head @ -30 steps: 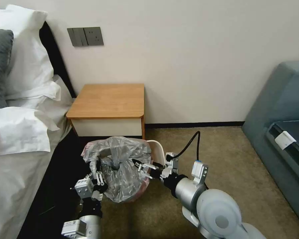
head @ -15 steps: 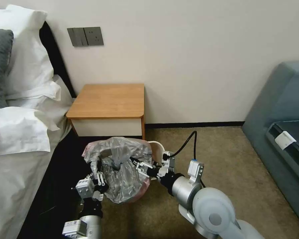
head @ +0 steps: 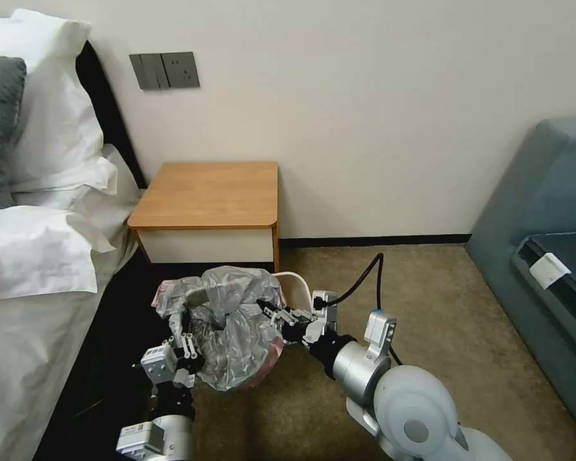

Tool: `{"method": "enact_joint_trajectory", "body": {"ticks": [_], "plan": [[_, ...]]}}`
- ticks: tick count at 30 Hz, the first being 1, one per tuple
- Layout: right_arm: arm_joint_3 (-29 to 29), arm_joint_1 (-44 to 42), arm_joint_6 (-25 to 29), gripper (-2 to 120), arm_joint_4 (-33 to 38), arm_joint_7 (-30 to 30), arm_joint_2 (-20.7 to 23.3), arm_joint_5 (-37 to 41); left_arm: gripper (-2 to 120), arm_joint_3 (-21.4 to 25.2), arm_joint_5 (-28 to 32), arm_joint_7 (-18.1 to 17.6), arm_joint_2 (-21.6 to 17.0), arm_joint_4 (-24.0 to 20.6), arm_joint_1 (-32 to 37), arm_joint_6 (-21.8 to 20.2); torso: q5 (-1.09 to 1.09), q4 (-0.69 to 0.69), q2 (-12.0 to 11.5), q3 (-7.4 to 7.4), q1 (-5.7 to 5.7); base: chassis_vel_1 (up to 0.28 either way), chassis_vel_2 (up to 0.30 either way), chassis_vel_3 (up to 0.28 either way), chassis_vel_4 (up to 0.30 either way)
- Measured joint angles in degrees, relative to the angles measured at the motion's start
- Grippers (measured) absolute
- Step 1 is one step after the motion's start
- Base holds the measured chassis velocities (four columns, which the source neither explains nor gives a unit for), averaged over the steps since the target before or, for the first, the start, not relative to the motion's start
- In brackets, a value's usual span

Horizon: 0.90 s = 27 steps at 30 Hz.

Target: Pick up the garbage bag from the table and place it over the trash can.

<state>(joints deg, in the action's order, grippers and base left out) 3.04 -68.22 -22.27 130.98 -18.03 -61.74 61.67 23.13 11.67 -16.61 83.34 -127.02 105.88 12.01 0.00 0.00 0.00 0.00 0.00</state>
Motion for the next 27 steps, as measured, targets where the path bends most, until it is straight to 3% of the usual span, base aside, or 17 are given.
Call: {"method": "enact_joint_trajectory", "body": {"ticks": [2, 13, 21, 27], "plan": [[-0.59, 0.36, 0.30, 0, 0.12, 0.96, 0.01, -0.53, 7, -0.04, 0.04, -0.30, 0.05, 0.29, -0.02, -0.15, 0.00, 0.00, 0.00, 0.00, 0.00, 0.000, 0.000, 0.000, 0.000], [-5.33, 4.41, 0.09, 0, -1.30, 1.10, -0.05, 0.04, 7, 0.06, 0.80, -0.70, 0.06, 0.24, 0.23, -0.29, 0.00, 0.00, 0.00, 0.00, 0.00, 0.000, 0.000, 0.000, 0.000], [-6.47, 10.64, -4.43, 0, -6.07, -5.21, 0.67, 6.00, 7, 0.09, 3.66, -0.14, 0.08, -1.39, 0.53, 0.34, 0.00, 0.01, 0.00, 0.00, 0.00, 0.000, 0.000, 0.000, 0.000], [-8.26, 10.65, -6.49, 0, -4.84, -8.79, 1.03, 12.33, 7, 1.56, 5.97, 0.17, 0.18, -2.40, 0.04, -0.09, 0.00, 0.00, 0.00, 0.00, 0.00, 0.000, 0.000, 0.000, 0.000]]}}
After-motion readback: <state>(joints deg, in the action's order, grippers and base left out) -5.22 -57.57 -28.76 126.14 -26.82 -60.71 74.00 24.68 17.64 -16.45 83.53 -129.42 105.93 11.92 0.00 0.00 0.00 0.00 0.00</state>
